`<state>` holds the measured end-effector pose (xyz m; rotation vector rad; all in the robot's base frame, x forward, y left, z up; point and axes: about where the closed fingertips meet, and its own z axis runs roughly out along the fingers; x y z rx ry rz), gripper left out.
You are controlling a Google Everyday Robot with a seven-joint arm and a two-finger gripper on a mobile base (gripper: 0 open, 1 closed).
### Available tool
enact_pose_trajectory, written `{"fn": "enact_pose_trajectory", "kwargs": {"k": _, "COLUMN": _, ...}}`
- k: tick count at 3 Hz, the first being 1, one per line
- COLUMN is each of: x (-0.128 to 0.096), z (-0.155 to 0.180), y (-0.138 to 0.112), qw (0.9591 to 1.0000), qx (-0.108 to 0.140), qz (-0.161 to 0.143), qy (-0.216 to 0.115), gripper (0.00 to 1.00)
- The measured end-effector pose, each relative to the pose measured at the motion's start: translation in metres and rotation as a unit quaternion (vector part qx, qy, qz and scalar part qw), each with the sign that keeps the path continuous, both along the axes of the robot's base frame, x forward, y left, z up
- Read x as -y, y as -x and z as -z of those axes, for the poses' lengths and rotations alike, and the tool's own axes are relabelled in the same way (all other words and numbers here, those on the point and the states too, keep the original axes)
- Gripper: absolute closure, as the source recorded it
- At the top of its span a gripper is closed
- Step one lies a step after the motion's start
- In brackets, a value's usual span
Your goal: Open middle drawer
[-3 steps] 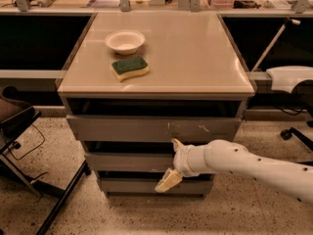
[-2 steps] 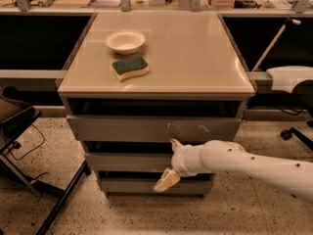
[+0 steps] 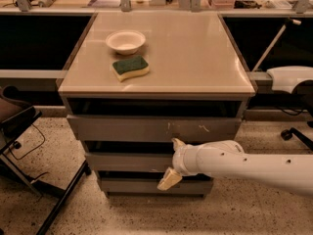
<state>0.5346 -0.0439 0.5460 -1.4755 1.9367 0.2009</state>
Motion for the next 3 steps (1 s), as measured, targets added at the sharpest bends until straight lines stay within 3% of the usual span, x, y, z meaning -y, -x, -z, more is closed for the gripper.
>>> {"fn": "enact_pose_trajectory", "kwargs": {"k": 1, "x": -0.002, "z": 0.02, "y": 0.002, "qw": 0.9996, "qx": -0.022, "qz": -0.008, "qy": 0.014, "gripper": 0.0}}
{"fn": "enact_pose_trajectory", "kwargs": {"k": 2, "x": 0.033, "z": 0.069, "y": 0.005, "qw": 0.9948, "qx": -0.097, "qz": 0.023, "qy": 0.021, "gripper": 0.0}}
{"fn": "enact_pose_trajectory", "kwargs": {"k": 3, "x": 0.033, "z": 0.069, "y": 0.005, "qw": 0.9948, "qx": -0.097, "qz": 0.023, "qy": 0.021, "gripper": 0.0}}
